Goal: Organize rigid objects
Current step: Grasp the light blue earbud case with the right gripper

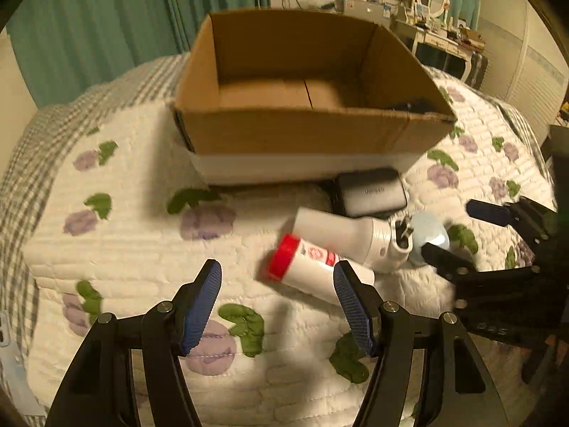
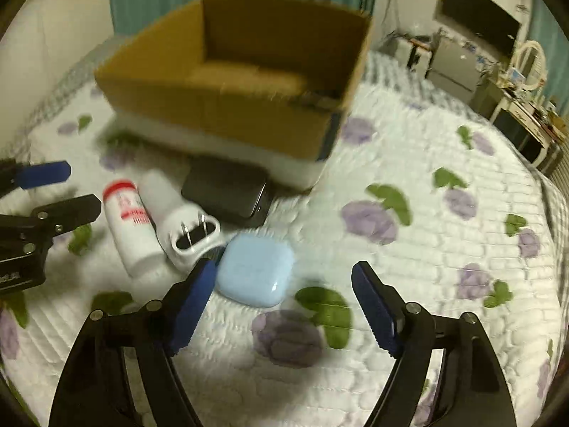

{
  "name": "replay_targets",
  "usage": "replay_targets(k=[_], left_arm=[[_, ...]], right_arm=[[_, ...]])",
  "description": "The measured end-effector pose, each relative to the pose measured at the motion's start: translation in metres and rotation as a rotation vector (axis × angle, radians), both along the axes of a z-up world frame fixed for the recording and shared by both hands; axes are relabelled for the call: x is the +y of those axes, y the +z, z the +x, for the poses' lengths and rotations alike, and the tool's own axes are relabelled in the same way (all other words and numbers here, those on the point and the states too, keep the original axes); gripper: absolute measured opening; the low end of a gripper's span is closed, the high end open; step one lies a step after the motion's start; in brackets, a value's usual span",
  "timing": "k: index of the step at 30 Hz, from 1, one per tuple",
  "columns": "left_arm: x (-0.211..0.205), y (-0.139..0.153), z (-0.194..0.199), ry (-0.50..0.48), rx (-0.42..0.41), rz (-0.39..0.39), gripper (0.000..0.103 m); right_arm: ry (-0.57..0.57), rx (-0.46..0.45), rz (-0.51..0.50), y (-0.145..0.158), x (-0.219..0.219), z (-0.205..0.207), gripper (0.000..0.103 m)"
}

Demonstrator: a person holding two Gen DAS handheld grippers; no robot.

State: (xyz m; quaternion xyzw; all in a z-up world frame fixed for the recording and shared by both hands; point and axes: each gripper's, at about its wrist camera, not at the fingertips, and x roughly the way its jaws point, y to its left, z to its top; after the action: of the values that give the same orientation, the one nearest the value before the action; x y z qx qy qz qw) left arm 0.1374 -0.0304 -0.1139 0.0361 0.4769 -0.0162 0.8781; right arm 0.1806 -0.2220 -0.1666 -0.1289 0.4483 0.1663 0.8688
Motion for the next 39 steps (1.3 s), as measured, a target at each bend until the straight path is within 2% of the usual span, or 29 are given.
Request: replay_targets(k=[5, 7, 8, 13, 18, 23, 29, 32, 35, 39], left_arm=[[-0.014, -0.007, -0.007, -0.082, 0.013, 0.022, 0.068], [-0.021, -0.009, -0.01, -0.113, 0.019, 0.031, 0.068], [-0.023, -0.01, -0.011, -0.124, 0.026, 0.033, 0.068], [-0.025, -0.015, -0.009, -0.131, 0.044, 0.034, 0.068], [-0.03, -0.025, -0.002, -0.173, 0.072, 0.056, 0.068], [-0.038, -0.042, 0.009, -0.188, 0.115, 0.134, 0.069], [-0.029, -0.049, 0.022, -0.163, 0.154, 0.084, 0.07], [-0.024, -0.043, 0.02, -0.147, 0.15, 0.061, 0.07], [-0.01, -0.028, 0.011, -0.101, 0.136, -0.027, 0.07], [0.005, -0.023, 0.02, 0.001, 0.171, -0.116, 0.07]], right_arm=[[0.025, 0.051, -0.014, -0.019, 0.009, 0.012, 0.075], [0.031, 0.07, -0.018, -0.025, 0.009, 0.015, 0.065], [0.033, 0.068, -0.021, -0.025, 0.009, 0.014, 0.051], [-0.011, 0.03, -0.006, -0.016, -0.005, 0.01, 0.052], [-0.047, 0.034, 0.026, -0.008, -0.016, 0.012, 0.052], [-0.046, 0.038, 0.033, -0.006, -0.016, 0.014, 0.052], [-0.049, 0.05, 0.04, -0.007, -0.012, 0.01, 0.052], [-0.049, 0.051, 0.036, -0.008, -0.012, 0.011, 0.052], [-0.047, 0.047, 0.032, -0.008, -0.011, 0.01, 0.052], [-0.048, 0.045, 0.032, -0.007, -0.011, 0.01, 0.052]])
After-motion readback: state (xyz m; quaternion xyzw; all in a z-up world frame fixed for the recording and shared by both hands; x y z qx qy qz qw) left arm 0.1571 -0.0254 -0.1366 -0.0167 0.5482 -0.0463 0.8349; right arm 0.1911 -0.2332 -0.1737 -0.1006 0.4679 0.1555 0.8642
